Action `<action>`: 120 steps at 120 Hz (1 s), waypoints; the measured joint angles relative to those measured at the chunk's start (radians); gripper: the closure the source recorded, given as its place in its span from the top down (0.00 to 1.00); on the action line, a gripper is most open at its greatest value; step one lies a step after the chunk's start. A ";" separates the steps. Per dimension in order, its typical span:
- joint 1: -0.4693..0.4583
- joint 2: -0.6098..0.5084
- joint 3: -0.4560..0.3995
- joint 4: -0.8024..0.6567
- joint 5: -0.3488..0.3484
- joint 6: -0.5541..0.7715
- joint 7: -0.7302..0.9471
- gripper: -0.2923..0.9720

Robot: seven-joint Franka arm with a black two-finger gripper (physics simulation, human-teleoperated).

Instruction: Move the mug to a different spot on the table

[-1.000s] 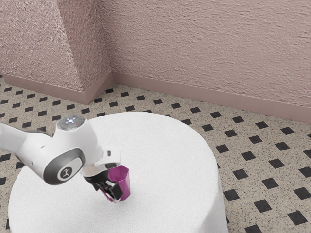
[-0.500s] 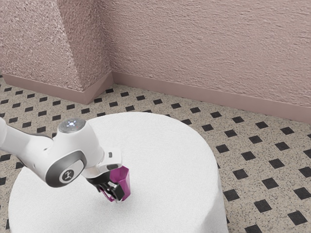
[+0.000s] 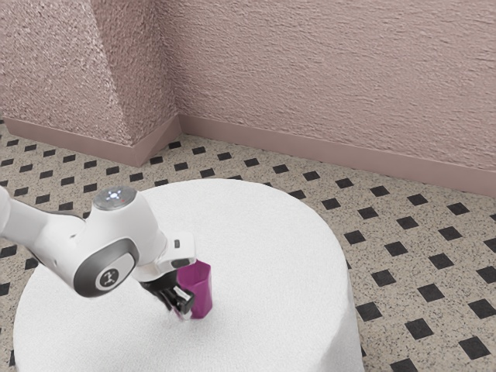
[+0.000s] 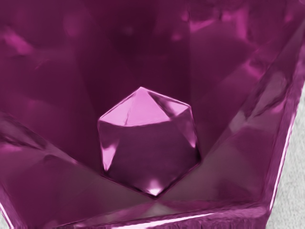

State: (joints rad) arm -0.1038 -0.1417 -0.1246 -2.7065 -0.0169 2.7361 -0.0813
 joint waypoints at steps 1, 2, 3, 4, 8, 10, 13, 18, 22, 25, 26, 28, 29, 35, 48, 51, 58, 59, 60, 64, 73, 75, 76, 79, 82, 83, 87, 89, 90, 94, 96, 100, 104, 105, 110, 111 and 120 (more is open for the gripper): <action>0.000 -0.002 0.000 0.000 0.000 0.000 0.000 0.34; 0.000 -0.004 0.000 0.000 0.000 0.000 0.000 0.34; 0.000 -0.005 0.000 0.001 0.000 0.000 0.000 0.34; 0.000 -0.007 0.000 0.001 0.000 0.000 -0.001 0.33; 0.000 -0.015 0.000 0.001 0.000 0.000 -0.001 0.33; 0.000 -0.018 0.000 0.001 0.000 0.000 0.000 0.32; 0.000 -0.023 0.000 0.002 0.000 0.001 0.000 0.32; 0.000 -0.031 0.000 0.002 0.001 0.000 0.000 0.31; 0.000 -0.038 0.000 0.002 0.002 0.001 -0.001 0.31; 0.001 -0.042 0.000 0.002 0.002 0.001 -0.001 0.30; 0.001 -0.043 0.001 0.003 0.002 0.001 -0.001 0.30; 0.001 -0.046 0.001 0.005 0.003 0.001 -0.001 0.30; 0.001 -0.046 0.001 0.007 0.003 0.001 -0.001 0.30; 0.005 -0.050 0.003 0.014 0.005 0.001 -0.002 0.29; 0.040 -0.071 0.007 0.011 0.008 0.001 -0.004 0.28; 0.051 -0.080 0.007 0.006 0.008 0.000 -0.004 0.28; 0.071 -0.105 0.007 -0.018 0.009 -0.002 -0.005 0.29; 0.074 -0.110 0.007 -0.023 0.010 -0.003 -0.005 0.30; 0.077 -0.114 0.007 -0.027 0.010 -0.003 -0.005 0.30; 0.087 -0.132 0.007 -0.046 0.010 -0.004 -0.005 0.30; 0.115 -0.153 0.007 -0.074 0.010 -0.005 -0.006 0.30; 0.120 -0.155 0.007 -0.075 0.011 -0.005 -0.006 0.30; 0.124 -0.156 0.007 -0.076 0.012 -0.005 -0.006 0.30; 0.134 -0.155 0.008 -0.077 0.013 -0.005 -0.006 0.30; 0.142 -0.151 0.008 -0.077 0.014 -0.004 -0.007 0.30; 0.143 -0.149 0.008 -0.077 0.014 -0.004 -0.007 0.30; 0.148 -0.141 0.008 -0.075 0.015 0.000 -0.007 0.30; 0.152 -0.136 0.008 -0.075 0.016 0.004 -0.007 0.30; 0.154 -0.133 0.008 -0.074 0.017 0.005 -0.007 0.30; 0.165 -0.119 0.008 -0.073 0.018 0.015 -0.007 0.30; 0.171 -0.113 0.008 -0.073 0.019 0.019 -0.007 0.30; 0.182 -0.098 0.009 -0.068 0.024 0.028 -0.007 0.30; 0.200 -0.082 0.011 -0.058 0.033 0.037 -0.007 0.30; 0.204 -0.078 0.012 -0.055 0.036 0.039 -0.007 0.31; 0.219 -0.058 0.023 -0.043 0.052 0.051 -0.007 0.32; 0.221 -0.055 0.025 -0.041 0.055 0.053 -0.006 0.32; 0.230 -0.033 0.039 -0.015 0.083 0.068 -0.005 0.33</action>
State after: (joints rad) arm 0.1265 -0.1743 -0.0854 -2.7216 0.0660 2.8037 -0.0863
